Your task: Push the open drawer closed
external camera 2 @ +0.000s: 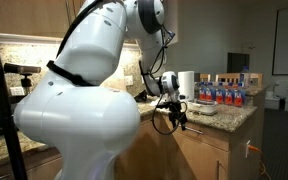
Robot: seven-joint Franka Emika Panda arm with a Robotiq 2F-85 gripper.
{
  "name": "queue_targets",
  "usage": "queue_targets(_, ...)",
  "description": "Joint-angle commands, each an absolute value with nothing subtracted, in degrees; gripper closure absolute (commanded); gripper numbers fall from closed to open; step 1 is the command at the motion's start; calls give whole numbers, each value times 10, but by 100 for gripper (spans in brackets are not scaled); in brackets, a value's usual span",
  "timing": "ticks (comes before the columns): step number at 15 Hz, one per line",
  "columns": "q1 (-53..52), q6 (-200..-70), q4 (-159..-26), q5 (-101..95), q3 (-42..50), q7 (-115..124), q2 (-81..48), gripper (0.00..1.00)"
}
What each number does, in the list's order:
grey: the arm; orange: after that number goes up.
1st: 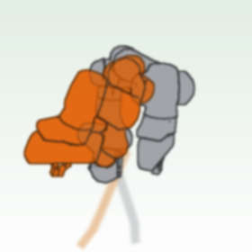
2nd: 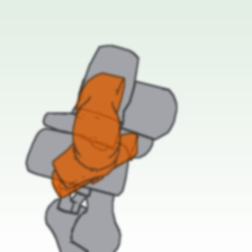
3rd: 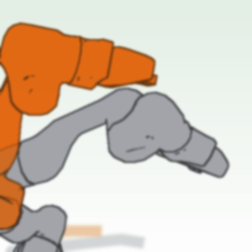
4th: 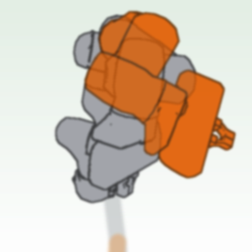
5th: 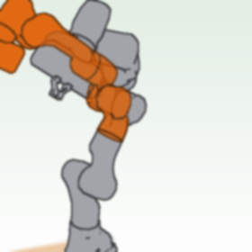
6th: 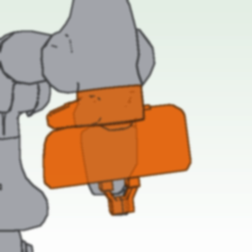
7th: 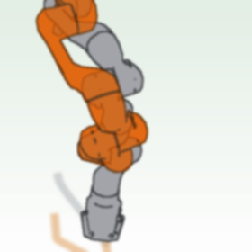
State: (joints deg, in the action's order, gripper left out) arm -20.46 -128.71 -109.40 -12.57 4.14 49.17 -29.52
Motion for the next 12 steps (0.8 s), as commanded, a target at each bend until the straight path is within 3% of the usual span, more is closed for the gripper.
queue_targets(1, -167, -1234, -1143, -68, -3, 451, -235, 0)
queue_targets(12, -146, -1045, -1197, 39, -56, 422, -158, 0)
